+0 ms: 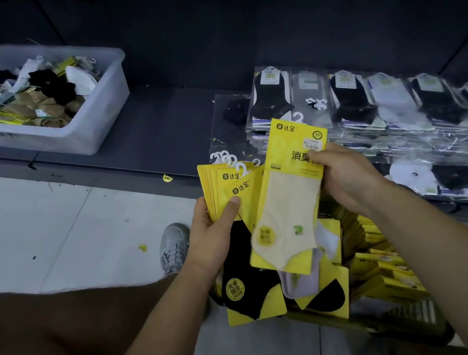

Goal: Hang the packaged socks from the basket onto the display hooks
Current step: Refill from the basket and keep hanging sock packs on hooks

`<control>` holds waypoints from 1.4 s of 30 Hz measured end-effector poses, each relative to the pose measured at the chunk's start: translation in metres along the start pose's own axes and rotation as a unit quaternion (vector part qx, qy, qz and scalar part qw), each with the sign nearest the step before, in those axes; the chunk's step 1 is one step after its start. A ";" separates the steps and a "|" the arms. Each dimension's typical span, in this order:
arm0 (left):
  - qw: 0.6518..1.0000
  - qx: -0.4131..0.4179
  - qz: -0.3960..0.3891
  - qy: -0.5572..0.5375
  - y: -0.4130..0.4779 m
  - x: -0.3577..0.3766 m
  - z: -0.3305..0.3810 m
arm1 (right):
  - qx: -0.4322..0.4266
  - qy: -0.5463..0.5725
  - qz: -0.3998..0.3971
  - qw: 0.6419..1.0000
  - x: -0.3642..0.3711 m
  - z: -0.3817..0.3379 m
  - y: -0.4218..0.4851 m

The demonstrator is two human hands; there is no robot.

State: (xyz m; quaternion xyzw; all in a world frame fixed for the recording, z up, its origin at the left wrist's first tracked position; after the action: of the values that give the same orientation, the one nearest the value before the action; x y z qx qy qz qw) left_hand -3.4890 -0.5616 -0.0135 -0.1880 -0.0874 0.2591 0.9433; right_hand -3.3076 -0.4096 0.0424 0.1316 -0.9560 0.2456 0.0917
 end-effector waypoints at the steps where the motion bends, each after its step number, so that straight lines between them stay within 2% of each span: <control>1: 1.000 0.000 0.006 -0.003 0.001 -0.001 0.000 | 0.006 -0.003 -0.025 1.000 -0.002 -0.002 0.000; 4: 1.000 -0.002 0.008 -0.011 0.002 -0.002 0.002 | 0.025 -0.133 -0.088 0.987 -0.004 0.004 -0.004; 6: 1.000 -0.007 0.002 -0.011 0.003 -0.002 0.003 | 0.024 -0.236 -0.091 0.967 -0.001 0.015 -0.004; 8: 1.000 -0.012 -0.001 -0.011 0.003 0.000 0.006 | 0.015 -0.286 -0.085 0.954 0.005 0.029 -0.006; 12: 1.000 -0.008 -0.006 0.004 0.001 0.001 0.009 | -0.040 -0.229 -0.078 0.970 0.010 0.045 -0.011; 14: 1.000 0.009 0.006 0.025 0.001 0.000 0.007 | -0.069 -0.245 -0.092 0.963 0.011 0.043 -0.013; 17: 1.000 0.004 0.019 0.003 0.003 0.000 0.002 | -0.107 -0.250 -0.059 0.960 0.009 0.031 -0.012; 21: 1.000 -0.003 0.026 0.004 0.005 -0.002 -0.001 | -0.071 -0.138 -0.027 0.987 0.017 0.021 -0.013; 24: 0.997 0.030 0.034 0.070 0.006 -0.002 0.000 | -0.029 -0.133 -0.052 0.989 0.023 0.014 -0.017; 28: 0.990 0.057 0.042 0.118 0.006 -0.002 0.003 | -0.009 -0.088 -0.041 0.995 0.030 0.010 -0.020; 31: 0.994 0.034 0.049 0.095 0.000 0.002 0.006 | -0.015 -0.083 -0.045 0.995 0.040 0.021 -0.027; 36: 1.000 -0.002 -0.006 -0.011 -0.008 0.010 0.012 | -0.128 -0.195 0.027 0.972 0.048 0.038 -0.034; 42: 0.998 0.052 -0.048 -0.002 -0.007 0.015 0.034 | -0.136 -0.064 0.036 0.988 0.058 0.018 -0.036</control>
State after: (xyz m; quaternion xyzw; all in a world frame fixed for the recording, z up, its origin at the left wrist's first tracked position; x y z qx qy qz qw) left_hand -3.4819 -0.5487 0.0217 -0.1341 -0.0844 0.2182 0.9629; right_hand -3.3538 -0.4605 0.0570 0.0988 -0.9885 0.1076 0.0380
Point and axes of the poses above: each hand's wrist, its own y-axis towards the middle knuckle, its own x-axis out of the palm, z = x × y, the point moved 1 cm from there along y, towards the middle knuckle, and after that the axes turned 7 degrees about y, right-handed, at the moved point
